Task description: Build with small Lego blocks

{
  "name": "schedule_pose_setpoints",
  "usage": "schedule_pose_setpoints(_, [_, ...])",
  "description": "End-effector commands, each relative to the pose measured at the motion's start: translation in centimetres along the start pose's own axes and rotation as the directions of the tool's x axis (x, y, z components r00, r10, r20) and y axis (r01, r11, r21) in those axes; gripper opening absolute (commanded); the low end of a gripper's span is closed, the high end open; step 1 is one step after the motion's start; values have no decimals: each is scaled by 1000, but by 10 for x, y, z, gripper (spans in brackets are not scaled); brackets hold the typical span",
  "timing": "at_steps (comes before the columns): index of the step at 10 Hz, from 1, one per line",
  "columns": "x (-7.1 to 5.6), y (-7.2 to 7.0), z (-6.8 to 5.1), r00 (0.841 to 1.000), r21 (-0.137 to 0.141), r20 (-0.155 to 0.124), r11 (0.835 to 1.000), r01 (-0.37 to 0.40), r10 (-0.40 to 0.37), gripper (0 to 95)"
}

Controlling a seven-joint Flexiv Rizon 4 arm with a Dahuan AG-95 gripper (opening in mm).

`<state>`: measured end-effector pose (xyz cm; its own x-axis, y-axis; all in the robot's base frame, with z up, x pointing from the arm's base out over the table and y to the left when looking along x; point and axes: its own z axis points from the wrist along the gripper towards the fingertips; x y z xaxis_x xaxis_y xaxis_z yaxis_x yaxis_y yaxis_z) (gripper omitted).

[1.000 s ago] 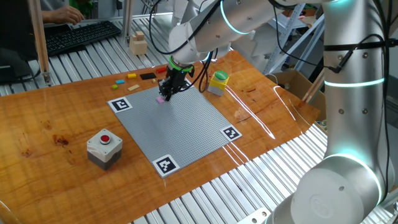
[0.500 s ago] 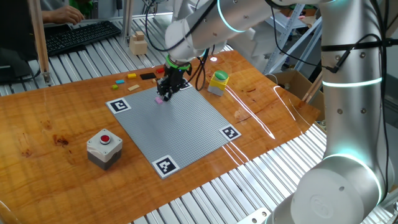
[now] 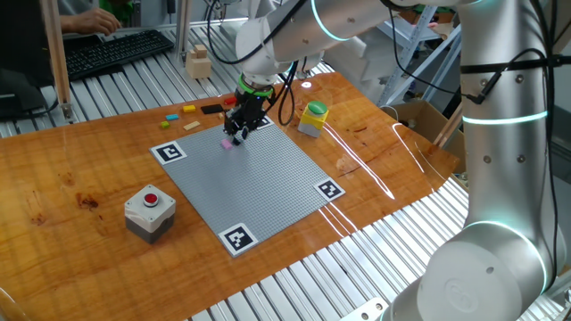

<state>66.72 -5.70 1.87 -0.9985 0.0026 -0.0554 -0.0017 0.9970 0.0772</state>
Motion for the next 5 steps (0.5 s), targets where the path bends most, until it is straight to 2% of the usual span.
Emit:
schedule_pose_setpoints(1, [-1, 0, -2, 1000, 3, -1, 1000, 8, -8, 0])
schedule_pose_setpoints(5, [1, 1, -3, 1000, 4, -1, 1000, 15, -15, 0])
